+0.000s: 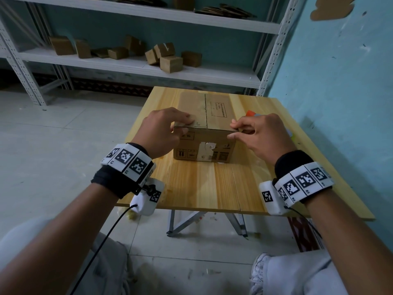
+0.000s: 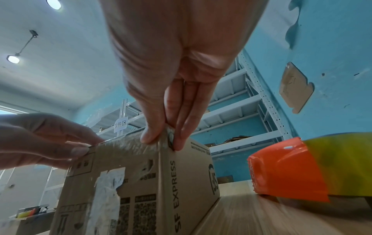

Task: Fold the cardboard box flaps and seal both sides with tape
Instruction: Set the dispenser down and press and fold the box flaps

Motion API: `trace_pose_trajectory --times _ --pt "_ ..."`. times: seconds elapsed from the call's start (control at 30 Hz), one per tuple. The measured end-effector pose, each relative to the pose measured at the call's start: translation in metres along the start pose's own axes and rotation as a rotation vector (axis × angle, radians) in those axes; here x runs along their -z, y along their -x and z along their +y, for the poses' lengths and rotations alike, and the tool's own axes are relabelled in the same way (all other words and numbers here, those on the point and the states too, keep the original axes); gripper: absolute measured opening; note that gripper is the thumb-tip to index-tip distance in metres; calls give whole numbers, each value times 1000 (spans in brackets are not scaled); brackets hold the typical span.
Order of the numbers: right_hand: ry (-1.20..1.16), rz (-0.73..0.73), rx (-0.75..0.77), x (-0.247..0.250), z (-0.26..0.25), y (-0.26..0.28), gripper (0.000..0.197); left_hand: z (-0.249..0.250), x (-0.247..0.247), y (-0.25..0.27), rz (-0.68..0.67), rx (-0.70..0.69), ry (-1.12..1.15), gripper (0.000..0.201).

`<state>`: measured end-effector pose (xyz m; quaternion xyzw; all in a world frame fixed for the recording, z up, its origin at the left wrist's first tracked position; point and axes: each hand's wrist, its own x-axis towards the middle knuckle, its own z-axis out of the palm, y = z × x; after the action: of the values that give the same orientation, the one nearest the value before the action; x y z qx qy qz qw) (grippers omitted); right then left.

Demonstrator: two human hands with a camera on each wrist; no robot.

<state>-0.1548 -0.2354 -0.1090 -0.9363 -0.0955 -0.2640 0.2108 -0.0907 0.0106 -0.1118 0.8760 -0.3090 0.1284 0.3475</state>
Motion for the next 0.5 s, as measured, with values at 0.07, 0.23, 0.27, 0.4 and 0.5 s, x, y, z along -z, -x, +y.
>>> trace_pose_trajectory --times 0.07,0.23,0.27,0.4,0.5 --pt "-5 3 4 0 0 1 33 0 0 0 -1 -2 -9 30" --pt "-13 -68 23 8 -1 2 36 0 0 0 -8 2 -6 30" --pt "6 -87 23 9 1 2 35 0 0 0 -7 2 -3 30" --pt "16 -65 26 5 5 3 34 0 -1 0 -3 4 4 30" --pt "12 -52 37 4 6 2 31 -1 -2 0 15 0 12 29"
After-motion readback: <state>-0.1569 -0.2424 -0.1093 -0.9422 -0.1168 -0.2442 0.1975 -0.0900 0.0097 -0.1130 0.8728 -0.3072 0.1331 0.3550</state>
